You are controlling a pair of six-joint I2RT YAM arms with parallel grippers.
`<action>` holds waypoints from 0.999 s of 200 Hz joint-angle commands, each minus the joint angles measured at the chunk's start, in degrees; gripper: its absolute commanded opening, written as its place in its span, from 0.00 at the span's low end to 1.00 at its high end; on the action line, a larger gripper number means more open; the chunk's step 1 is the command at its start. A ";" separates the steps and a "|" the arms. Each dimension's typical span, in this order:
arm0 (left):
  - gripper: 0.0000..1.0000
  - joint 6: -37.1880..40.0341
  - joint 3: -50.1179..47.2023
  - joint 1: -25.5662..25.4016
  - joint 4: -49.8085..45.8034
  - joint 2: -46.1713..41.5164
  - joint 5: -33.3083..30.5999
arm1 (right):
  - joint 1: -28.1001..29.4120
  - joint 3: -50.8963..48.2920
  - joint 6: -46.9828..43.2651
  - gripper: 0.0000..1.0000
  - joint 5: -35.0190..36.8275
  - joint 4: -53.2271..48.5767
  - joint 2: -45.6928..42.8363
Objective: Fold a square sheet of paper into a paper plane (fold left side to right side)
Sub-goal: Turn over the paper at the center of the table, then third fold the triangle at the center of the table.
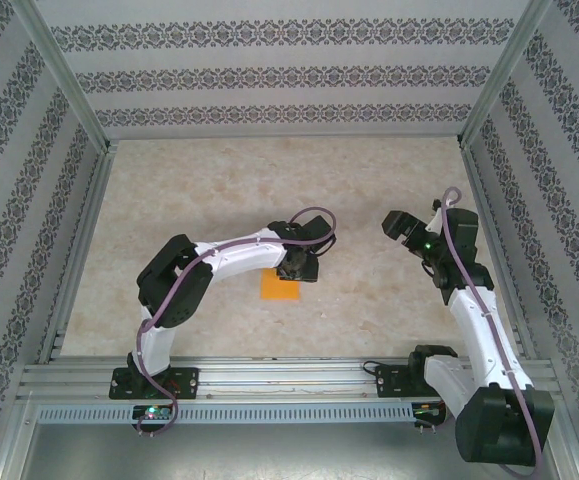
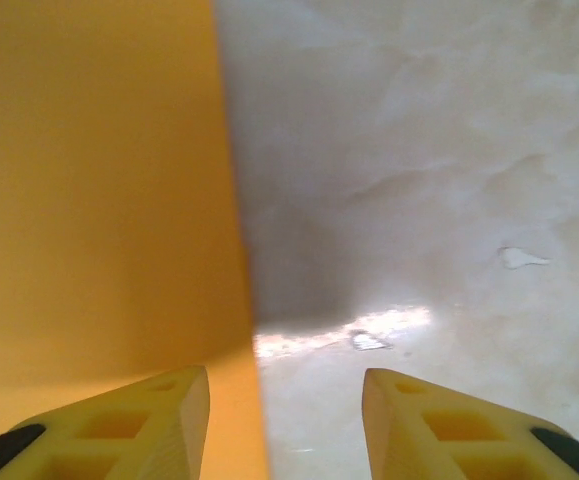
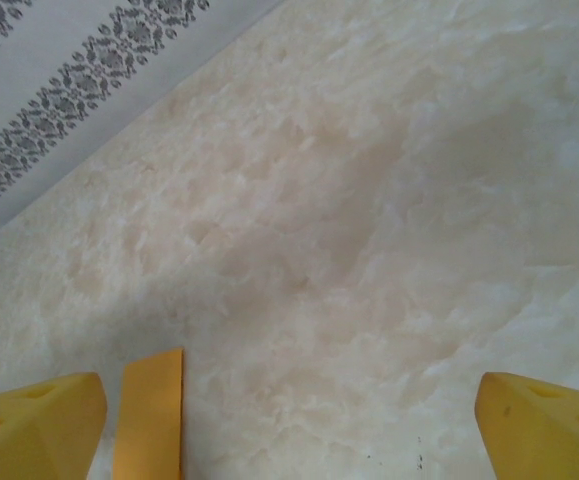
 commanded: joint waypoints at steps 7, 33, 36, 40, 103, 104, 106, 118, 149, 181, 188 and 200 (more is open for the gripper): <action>0.48 1.62 -3.06 1.60 8.27 -5.04 5.47 | -0.48 2.42 0.14 0.89 -5.33 -1.35 2.25; 0.49 2.04 -7.76 3.83 13.90 -10.94 6.35 | -0.48 3.13 2.14 0.77 -10.42 -1.53 5.67; 0.49 1.99 -8.53 4.22 14.67 -11.73 6.46 | -0.52 3.15 2.49 0.76 -10.88 -1.53 6.14; 0.49 2.08 -9.54 4.68 15.65 -12.86 6.56 | -0.40 3.15 3.05 0.73 -11.64 -1.49 6.80; 0.49 5.92 -23.54 15.22 23.59 -28.90 5.42 | 9.54 3.28 8.03 0.46 -13.30 0.02 18.90; 0.49 5.87 -23.79 15.43 23.70 -29.15 5.51 | 9.67 3.30 8.08 0.46 -13.23 0.08 19.13; 0.49 5.84 -24.31 15.80 23.96 -29.60 5.54 | 10.37 3.43 8.12 0.45 -13.06 0.17 19.57; 0.49 5.40 -27.41 18.12 26.09 -32.41 5.94 | 13.79 4.30 8.77 0.36 -12.16 0.71 22.25; 0.49 3.25 -35.42 23.33 31.76 -38.61 6.67 | 22.54 8.08 9.45 0.15 -9.96 2.00 30.31; 0.49 1.74 -40.14 27.07 33.14 -41.73 8.29 | 28.75 11.97 10.47 0.00 -8.66 3.25 37.81; 0.49 1.41 -40.91 27.48 33.62 -42.03 8.73 | 29.73 12.71 10.58 0.00 -8.45 3.60 39.08; 0.49 1.14 -41.95 28.11 34.76 -42.31 9.39 | 31.16 13.96 10.41 0.00 -7.81 3.65 41.01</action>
